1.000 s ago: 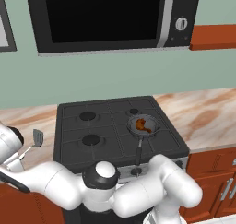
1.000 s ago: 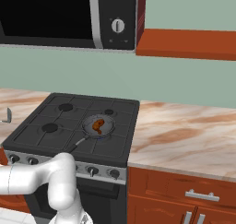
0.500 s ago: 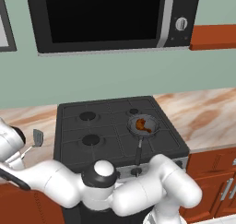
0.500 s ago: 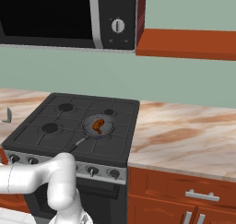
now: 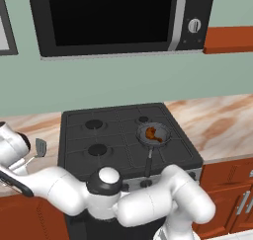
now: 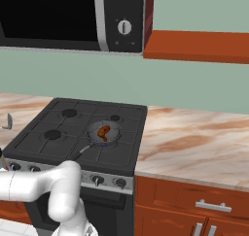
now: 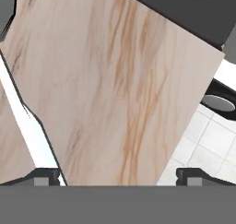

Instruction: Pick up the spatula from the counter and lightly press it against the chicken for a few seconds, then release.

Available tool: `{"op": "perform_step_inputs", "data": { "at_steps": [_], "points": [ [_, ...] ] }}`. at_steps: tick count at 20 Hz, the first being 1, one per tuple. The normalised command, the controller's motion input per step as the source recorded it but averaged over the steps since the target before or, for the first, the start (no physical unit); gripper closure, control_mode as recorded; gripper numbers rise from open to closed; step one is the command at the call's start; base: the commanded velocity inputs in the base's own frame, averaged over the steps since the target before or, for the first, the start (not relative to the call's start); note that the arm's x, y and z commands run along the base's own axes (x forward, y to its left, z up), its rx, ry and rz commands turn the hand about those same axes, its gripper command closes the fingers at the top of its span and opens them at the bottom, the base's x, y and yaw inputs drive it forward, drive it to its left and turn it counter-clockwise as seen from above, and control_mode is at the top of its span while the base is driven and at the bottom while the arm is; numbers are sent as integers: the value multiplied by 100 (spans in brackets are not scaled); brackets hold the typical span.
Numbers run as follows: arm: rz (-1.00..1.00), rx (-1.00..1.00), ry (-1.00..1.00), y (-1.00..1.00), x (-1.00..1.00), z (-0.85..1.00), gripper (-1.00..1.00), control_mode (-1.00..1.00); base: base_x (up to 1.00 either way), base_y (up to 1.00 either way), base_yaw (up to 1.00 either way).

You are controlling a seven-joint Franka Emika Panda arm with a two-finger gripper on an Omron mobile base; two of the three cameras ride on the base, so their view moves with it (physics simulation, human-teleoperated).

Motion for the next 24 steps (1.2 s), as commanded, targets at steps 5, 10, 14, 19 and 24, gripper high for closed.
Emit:
{"op": "perform_step_inputs", "data": {
  "at_steps": [5, 10, 14, 19, 24],
  "points": [
    [-1, 0, 7, 12, 27, -16, -100, -100, 0, 0, 0],
    [-1, 0, 8, 19, 32, -19, -100, -100, 0, 0, 0],
    [0, 0, 7, 25, 36, -17, -100, -100, 0, 0, 0],
    [0, 0, 8, 22, 34, -22, -100, -100, 0, 0, 0],
    [0, 0, 6, 17, 12, -24, 100, -100, 0, 0, 0]
  ]
}}
